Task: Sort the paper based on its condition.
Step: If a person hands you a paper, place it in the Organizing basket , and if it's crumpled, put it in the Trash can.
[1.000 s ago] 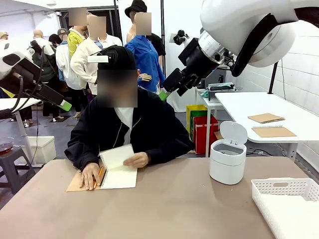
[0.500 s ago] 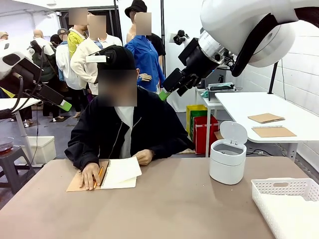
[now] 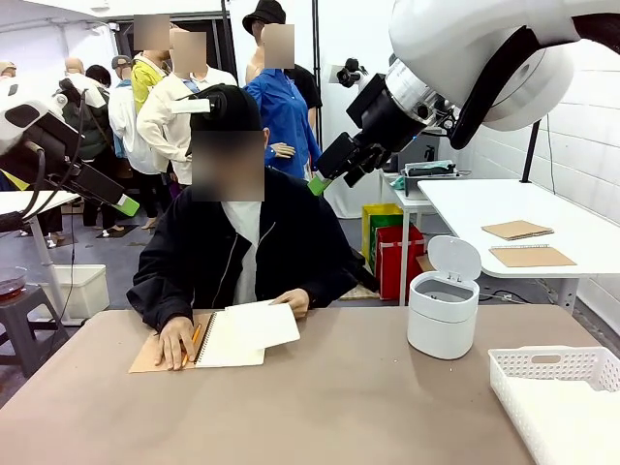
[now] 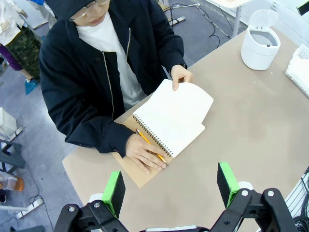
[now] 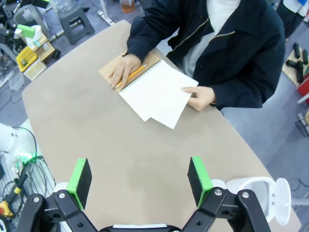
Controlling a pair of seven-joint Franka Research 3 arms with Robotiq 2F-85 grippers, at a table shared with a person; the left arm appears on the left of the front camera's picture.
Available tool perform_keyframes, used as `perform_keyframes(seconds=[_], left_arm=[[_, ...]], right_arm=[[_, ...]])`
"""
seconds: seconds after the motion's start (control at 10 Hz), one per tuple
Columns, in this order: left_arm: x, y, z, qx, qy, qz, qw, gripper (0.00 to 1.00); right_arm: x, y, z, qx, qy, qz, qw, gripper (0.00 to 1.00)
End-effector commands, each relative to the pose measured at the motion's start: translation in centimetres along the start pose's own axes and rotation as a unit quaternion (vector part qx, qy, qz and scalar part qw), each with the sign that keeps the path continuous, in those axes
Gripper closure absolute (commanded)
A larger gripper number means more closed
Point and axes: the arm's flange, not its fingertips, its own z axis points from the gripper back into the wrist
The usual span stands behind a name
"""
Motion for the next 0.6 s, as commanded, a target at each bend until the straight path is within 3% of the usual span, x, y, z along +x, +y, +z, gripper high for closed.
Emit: perform_keyframes(seconds=[0.0, 0.5], left_arm=[[0.03, 0.12, 0.07, 0.002, -0.003, 0.001, 1.0, 0.0], [0.03, 0.12, 0.07, 0.002, -0.003, 0.001, 1.0, 0.0]], right_arm=[[-0.1, 0.0, 0.1, 0.006, -0.001, -0.002, 1.0, 0.0], [-0.1, 0.0, 0.1, 0.006, -0.001, -0.002, 1.0, 0.0]])
